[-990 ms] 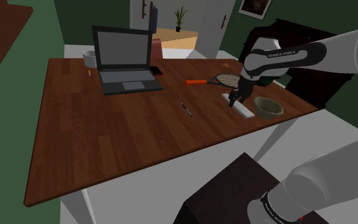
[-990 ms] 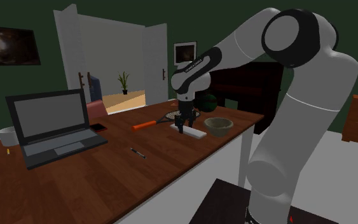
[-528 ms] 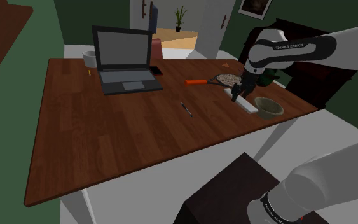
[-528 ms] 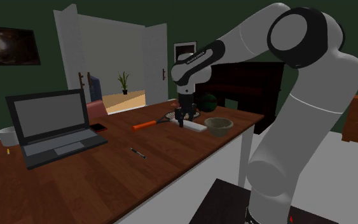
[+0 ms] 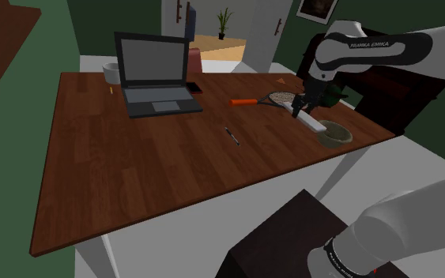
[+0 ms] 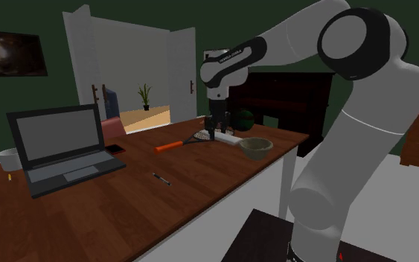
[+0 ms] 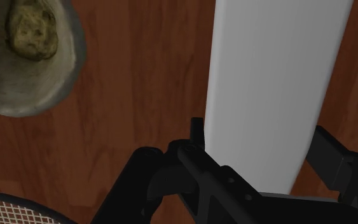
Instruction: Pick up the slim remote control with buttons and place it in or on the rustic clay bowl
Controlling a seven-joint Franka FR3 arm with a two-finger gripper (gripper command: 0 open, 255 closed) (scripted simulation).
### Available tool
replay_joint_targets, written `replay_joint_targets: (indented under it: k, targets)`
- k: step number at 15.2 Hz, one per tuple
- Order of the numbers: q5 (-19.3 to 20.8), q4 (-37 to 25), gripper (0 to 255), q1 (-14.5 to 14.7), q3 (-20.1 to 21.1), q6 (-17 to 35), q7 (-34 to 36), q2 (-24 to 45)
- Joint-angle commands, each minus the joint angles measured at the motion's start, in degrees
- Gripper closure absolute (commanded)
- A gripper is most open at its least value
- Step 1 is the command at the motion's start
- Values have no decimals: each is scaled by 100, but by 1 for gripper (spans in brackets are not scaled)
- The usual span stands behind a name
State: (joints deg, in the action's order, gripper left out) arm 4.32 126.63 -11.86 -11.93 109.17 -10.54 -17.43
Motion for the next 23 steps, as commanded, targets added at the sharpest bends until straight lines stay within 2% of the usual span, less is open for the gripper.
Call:
replay_joint_targets:
  k: [1,12,20,23]
  targets:
    - [26,-85,255,-57,-92,-71,-141,8]
    - [127,-714,255,-634,-1152,-84,-1760,556]
    - [-217,-1665,255,-1054,-1888,-161,-3071,1465]
    - [-234,-1470,255,-1062,-1893,66,-3083,1503]
